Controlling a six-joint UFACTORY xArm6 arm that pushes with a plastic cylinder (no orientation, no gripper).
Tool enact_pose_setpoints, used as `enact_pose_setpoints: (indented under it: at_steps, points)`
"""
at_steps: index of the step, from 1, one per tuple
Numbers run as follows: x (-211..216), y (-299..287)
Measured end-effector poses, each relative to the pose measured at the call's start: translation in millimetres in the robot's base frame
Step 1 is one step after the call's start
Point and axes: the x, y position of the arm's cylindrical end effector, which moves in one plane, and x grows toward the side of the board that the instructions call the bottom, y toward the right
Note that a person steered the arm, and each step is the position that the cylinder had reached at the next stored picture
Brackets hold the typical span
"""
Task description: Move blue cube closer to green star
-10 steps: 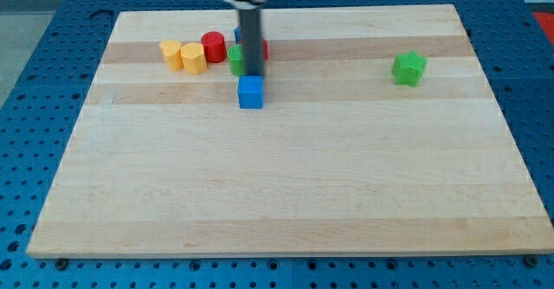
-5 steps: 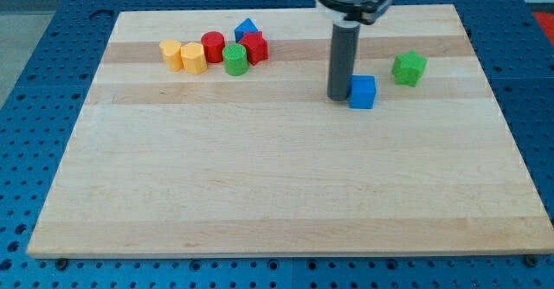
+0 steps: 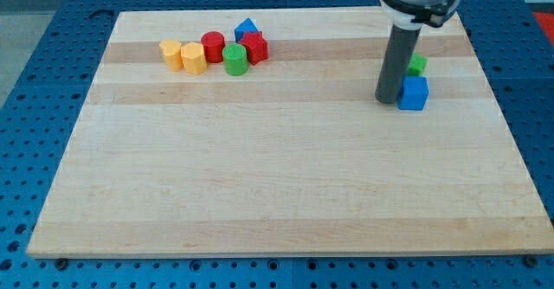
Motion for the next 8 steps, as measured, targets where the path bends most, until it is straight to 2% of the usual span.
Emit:
enact_pose_setpoints:
  at_steps: [1, 5, 8]
  points:
    - [21.4, -14.9]
    - [31.4, 18.4]
    - [10.1, 40.3]
